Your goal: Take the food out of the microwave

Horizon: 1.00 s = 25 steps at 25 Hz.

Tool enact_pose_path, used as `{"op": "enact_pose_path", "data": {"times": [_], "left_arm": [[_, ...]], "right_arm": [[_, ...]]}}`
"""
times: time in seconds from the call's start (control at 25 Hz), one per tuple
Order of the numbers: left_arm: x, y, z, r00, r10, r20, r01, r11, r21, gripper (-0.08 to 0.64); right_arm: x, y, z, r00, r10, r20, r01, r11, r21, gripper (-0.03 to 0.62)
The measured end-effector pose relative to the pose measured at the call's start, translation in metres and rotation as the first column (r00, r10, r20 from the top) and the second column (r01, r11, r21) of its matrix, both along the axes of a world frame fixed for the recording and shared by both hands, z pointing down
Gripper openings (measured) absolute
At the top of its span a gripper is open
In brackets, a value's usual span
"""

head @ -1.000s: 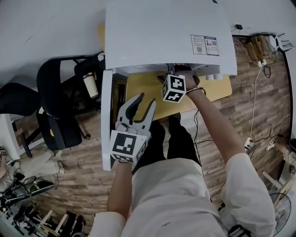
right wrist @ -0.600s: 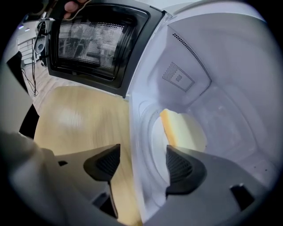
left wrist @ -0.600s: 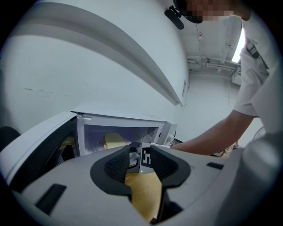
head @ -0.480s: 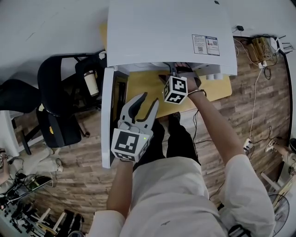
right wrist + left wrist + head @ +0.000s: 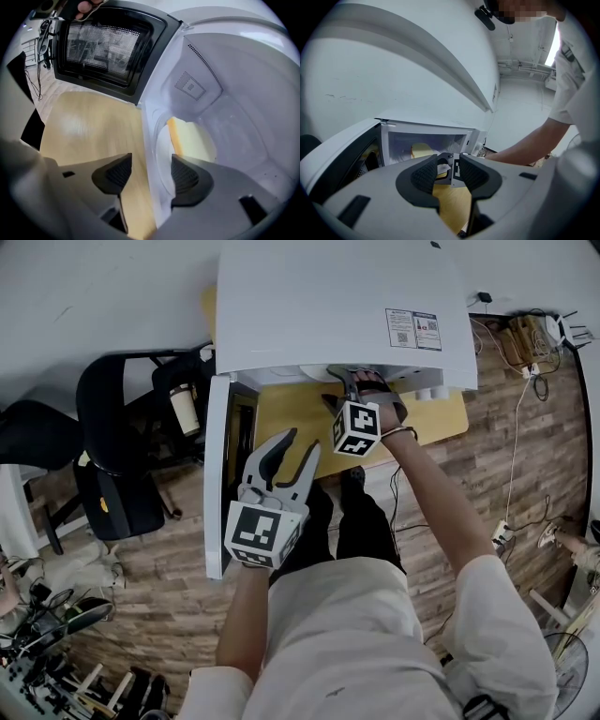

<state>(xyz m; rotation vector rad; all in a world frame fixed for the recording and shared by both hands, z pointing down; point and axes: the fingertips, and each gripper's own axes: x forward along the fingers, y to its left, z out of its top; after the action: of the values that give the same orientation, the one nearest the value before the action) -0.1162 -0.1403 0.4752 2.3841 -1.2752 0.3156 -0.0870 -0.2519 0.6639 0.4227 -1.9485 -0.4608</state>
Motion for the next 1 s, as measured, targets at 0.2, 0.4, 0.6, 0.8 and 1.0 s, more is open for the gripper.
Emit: {"op": "enact_pose_path", "data": {"times": [0.2,0.4,0.6,0.8,1.0], "left_arm": [[0.003,0.002,-0.001,1.0,0.004,0.001,-0.004,1.0,0.001,0.124],[0.003,0.003,-0.002,1.0,0.007,0.002,-0.007,1.0,0.004,0.124],[0.004,0.006,-0.002,1.0,0.006,0.005,-0.006,1.0,0.004,0.124],[0.004,0.007,-0.003,1.0,0.005,0.008,-0.005,1.0,0.006,0.124],[0.004,0.01,-0.003,1.0,0.004,0.012,-0.004,1.0,0.005,0.126]], "right_arm": [[0.003,0.001,-0.002,1.0,0.0,-0.003,0.0,1.0,0.017,0.238],[0.005,0.002,-0.004,1.0,0.002,-0.011,-0.002,0.999,0.04,0.209],[0.007,0.005,-0.004,1.0,0.002,-0.021,-0.001,0.998,0.056,0.189],[0.009,0.002,-0.006,1.0,0.011,-0.027,-0.008,0.996,0.085,0.159],[0.011,-0.003,-0.01,0.999,0.021,-0.033,-0.017,0.993,0.119,0.109]]}}
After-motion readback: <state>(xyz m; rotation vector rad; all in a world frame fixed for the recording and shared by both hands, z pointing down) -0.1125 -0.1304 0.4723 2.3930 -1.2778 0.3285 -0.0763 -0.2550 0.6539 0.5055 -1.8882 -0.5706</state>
